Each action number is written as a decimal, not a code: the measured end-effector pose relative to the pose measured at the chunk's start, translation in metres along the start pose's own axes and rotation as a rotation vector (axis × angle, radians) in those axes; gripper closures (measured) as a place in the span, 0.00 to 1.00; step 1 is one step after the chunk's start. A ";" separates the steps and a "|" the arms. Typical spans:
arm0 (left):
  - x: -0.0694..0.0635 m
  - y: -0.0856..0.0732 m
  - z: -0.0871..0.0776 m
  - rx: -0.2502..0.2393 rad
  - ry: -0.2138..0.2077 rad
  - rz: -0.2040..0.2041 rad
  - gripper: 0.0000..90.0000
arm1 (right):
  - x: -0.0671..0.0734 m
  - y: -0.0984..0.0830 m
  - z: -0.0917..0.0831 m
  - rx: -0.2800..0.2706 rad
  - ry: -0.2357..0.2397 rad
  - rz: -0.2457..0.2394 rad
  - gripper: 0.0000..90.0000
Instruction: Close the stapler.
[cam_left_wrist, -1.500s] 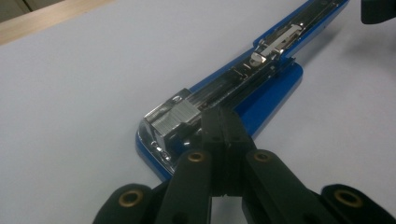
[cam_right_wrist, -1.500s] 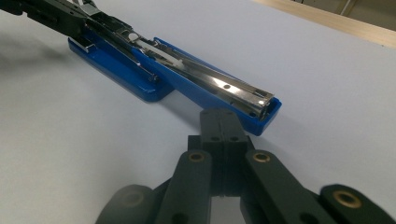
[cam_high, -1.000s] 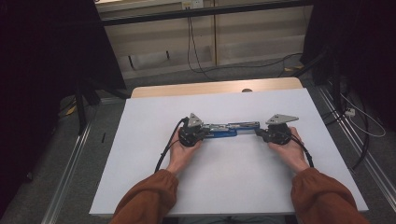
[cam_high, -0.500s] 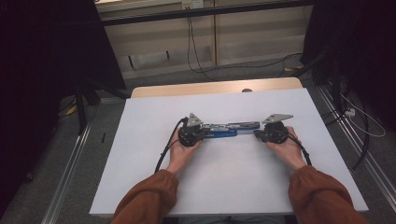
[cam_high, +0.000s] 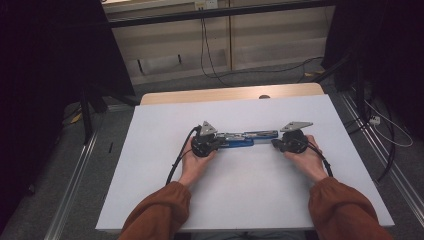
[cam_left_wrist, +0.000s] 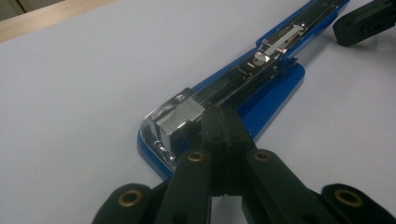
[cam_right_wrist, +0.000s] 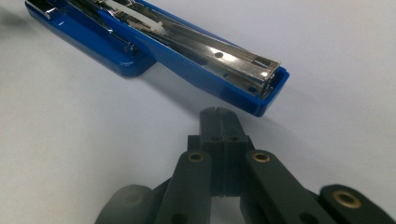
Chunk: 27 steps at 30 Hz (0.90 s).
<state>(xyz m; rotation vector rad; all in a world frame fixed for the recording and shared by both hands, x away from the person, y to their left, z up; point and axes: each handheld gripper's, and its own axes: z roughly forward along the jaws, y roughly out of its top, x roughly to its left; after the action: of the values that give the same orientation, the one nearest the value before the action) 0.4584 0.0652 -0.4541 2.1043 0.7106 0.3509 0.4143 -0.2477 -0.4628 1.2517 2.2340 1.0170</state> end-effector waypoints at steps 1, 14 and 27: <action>0.000 0.000 0.000 -0.001 0.000 0.000 1.00 | 0.000 0.000 0.000 0.001 0.003 0.002 1.00; 0.001 0.000 0.000 -0.002 -0.012 -0.008 1.00 | -0.003 0.002 0.002 -0.002 0.010 0.037 1.00; 0.001 0.000 0.000 -0.003 -0.008 -0.006 1.00 | -0.003 0.002 0.003 -0.010 0.008 0.042 1.00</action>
<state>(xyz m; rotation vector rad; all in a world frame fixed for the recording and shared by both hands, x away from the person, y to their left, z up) 0.4593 0.0658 -0.4541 2.0995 0.7115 0.3393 0.4189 -0.2479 -0.4634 1.2977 2.2145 1.0484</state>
